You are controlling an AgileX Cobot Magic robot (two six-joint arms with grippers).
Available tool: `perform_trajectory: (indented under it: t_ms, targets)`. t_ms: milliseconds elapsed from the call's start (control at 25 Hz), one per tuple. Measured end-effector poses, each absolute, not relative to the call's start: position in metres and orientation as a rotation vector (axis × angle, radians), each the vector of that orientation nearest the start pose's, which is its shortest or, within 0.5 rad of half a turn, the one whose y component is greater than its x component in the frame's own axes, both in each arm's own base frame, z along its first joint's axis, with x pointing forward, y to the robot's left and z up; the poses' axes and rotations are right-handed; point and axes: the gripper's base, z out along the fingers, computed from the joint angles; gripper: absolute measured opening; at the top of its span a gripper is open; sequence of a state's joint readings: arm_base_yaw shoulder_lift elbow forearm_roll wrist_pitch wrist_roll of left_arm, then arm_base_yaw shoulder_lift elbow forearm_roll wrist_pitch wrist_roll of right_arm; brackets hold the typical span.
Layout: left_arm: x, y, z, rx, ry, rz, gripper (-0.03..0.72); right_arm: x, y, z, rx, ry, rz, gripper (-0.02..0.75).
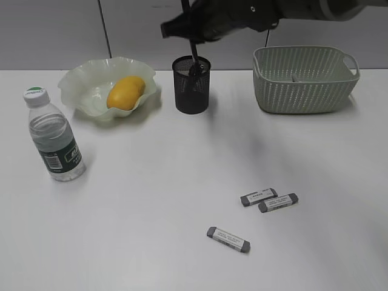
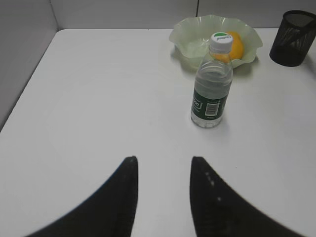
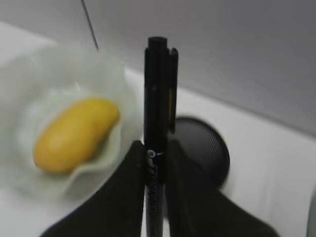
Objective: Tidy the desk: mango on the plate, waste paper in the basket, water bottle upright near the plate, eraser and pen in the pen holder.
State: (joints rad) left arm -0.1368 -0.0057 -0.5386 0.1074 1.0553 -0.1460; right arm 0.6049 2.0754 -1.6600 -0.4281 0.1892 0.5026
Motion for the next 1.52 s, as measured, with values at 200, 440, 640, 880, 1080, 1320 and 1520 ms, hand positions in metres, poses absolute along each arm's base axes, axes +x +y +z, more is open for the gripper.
perform_trajectory:
  t_ms: [200, 440, 640, 880, 1080, 1320, 1520]
  targets:
    - [-0.009, 0.01, 0.289, -0.017, 1.991, -0.055, 0.261, 0.426, 0.274, 0.253, -0.539, 1.824, 0.416, 0.093]
    - [-0.009, 0.01, 0.289, -0.017, 1.991, -0.055, 0.246, 0.455, 0.244, 0.246, -0.451, 1.734, 0.454, 0.093]
    - [-0.009, 0.01, 0.289, -0.017, 1.991, -0.055, 0.246, 0.466, 0.234, 0.239, -0.445, 1.664, 0.438, 0.093]
    - [-0.009, 0.01, 0.289, -0.017, 1.991, -0.055, 0.239, 0.473, 0.239, 0.213, -0.448, 1.6, 0.474, 0.093]
    - [-0.009, 0.01, 0.289, -0.017, 1.991, -0.055, 0.23, 0.476, 0.24, 0.196, -0.449, 1.629, 0.473, 0.136]
    - [-0.009, 0.01, 0.289, -0.017, 1.991, -0.055, 0.23, 0.477, 0.24, 0.188, -0.45, 1.643, 0.473, 0.456]
    - [-0.009, 0.01, 0.289, -0.016, 1.991, -0.055, 0.23, 0.474, 0.235, 0.205, -0.442, 1.704, 0.429, 0.502]
